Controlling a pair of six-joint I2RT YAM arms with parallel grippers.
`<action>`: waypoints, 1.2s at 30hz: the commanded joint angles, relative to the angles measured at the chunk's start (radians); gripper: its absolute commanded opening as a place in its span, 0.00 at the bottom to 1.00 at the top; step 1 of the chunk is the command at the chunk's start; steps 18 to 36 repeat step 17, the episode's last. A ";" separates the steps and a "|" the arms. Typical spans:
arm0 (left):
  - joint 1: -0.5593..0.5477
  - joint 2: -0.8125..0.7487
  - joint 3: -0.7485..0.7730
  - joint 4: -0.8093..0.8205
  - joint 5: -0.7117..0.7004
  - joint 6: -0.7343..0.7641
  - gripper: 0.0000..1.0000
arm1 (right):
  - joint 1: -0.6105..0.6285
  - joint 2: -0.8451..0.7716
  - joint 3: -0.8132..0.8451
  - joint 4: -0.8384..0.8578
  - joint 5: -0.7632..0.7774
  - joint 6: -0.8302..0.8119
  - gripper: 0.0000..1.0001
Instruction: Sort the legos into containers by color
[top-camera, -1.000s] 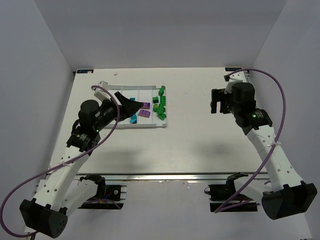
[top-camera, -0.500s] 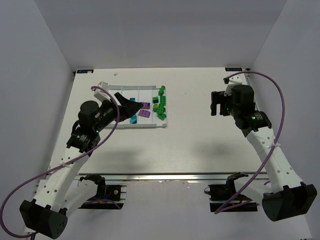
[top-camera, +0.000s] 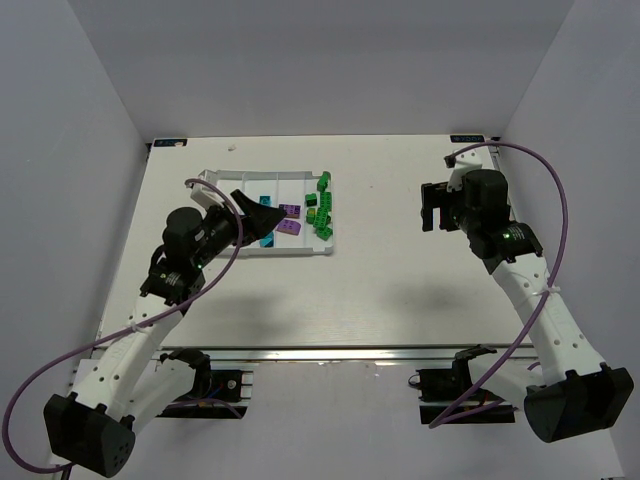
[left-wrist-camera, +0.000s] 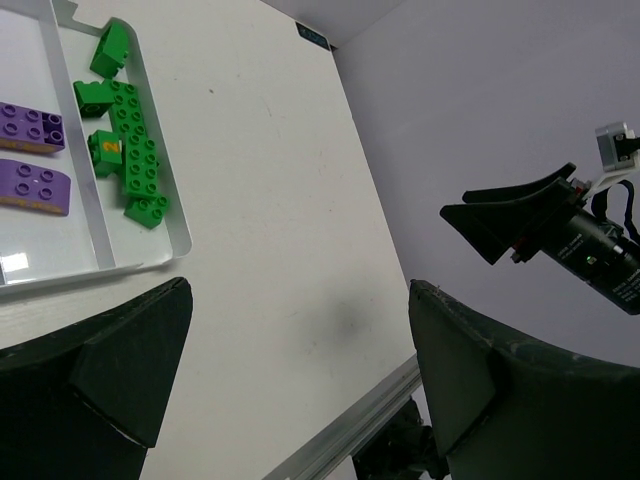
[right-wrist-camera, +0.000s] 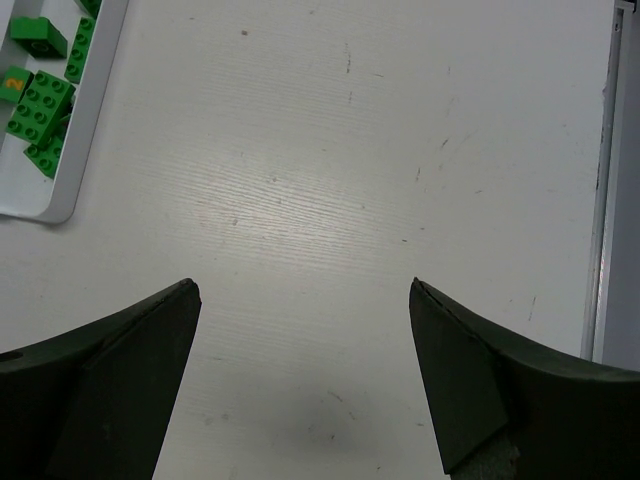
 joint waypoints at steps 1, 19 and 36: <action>-0.003 -0.020 -0.023 0.062 -0.038 -0.017 0.98 | -0.002 0.005 -0.005 0.057 -0.018 -0.012 0.89; -0.003 0.005 -0.012 0.075 -0.054 0.003 0.98 | -0.002 0.001 -0.051 0.110 -0.004 -0.029 0.89; -0.003 0.005 -0.012 0.075 -0.054 0.003 0.98 | -0.002 0.001 -0.051 0.110 -0.004 -0.029 0.89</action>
